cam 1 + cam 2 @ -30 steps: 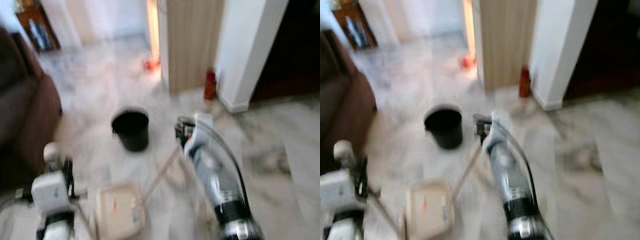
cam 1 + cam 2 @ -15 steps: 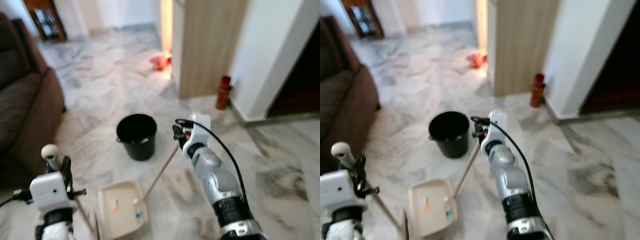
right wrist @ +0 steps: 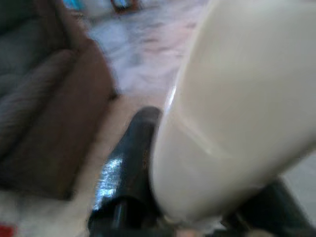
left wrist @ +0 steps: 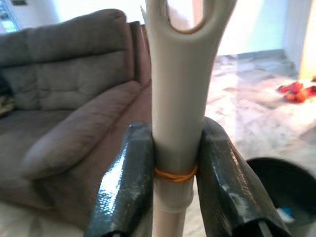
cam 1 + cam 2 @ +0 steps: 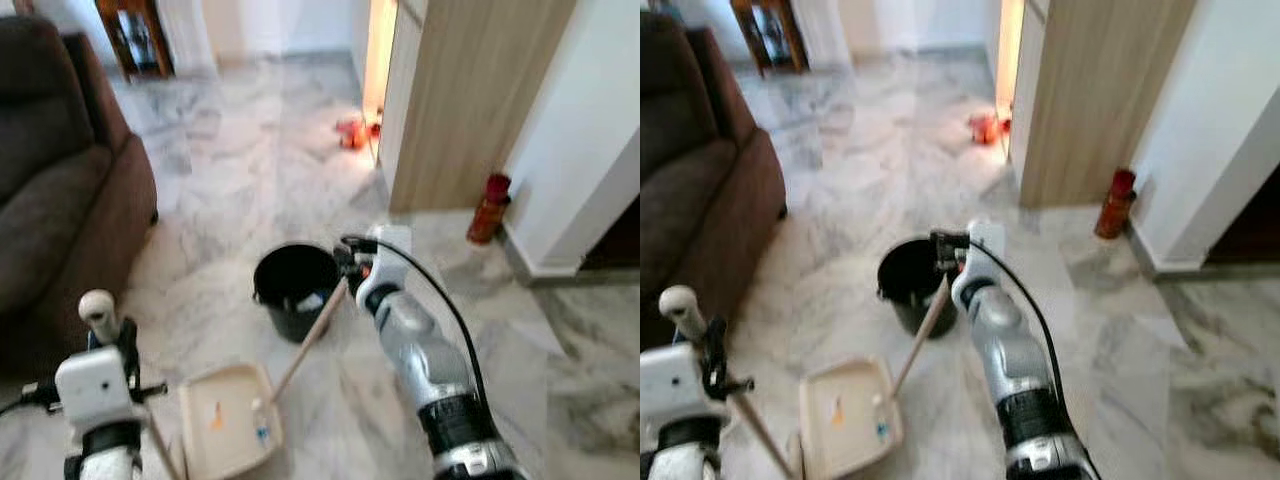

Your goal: Sweep floor

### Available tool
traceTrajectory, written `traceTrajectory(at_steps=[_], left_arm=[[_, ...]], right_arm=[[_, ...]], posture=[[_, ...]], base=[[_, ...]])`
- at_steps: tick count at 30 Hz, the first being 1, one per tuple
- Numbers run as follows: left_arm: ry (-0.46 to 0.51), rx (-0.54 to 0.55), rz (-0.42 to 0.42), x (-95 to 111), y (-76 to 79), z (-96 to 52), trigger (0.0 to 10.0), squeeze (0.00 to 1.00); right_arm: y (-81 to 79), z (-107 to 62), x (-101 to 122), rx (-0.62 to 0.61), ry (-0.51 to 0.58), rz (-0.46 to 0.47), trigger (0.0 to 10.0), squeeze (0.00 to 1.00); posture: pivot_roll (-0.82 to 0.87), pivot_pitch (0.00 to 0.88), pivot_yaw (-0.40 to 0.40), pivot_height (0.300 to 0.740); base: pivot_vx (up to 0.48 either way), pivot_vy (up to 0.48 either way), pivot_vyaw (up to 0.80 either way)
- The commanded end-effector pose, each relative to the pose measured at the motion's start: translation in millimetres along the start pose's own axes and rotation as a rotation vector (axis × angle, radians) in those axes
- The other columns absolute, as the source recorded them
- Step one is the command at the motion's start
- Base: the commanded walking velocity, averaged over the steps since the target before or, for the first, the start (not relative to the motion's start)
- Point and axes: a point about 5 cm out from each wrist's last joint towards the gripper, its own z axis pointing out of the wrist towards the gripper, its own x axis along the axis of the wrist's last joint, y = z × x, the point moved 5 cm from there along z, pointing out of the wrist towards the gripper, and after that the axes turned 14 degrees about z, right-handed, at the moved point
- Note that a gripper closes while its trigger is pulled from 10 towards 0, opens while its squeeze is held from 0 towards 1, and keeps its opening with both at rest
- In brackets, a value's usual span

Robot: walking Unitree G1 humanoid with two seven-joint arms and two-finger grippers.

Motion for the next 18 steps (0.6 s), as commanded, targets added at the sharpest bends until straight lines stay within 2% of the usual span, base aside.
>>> traceTrajectory(at_steps=[1,11,18], left_arm=[[0.044,0.014,0.018,9,-6.3,1.8,10.0,0.0],[0.046,0.01,0.021,8,-5.4,1.8,10.0,0.0],[0.046,0.004,0.021,8,-4.0,1.5,10.0,0.0]], right_arm=[[-17.1,2.4,19,0.044,0.067,-0.005,10.0,0.0],[-17.9,1.2,26,0.052,0.092,-0.067,10.0,0.0],[-8.1,-5.5,47,0.013,0.151,-0.147,10.0,0.0]], posture=[[-0.02,0.065,0.065,0.74],[-0.02,0.057,0.067,0.74],[-0.03,0.052,0.069,0.74]], base=[[0.0,0.0,0.0],[0.0,0.0,0.0],[0.0,0.0,0.0]])
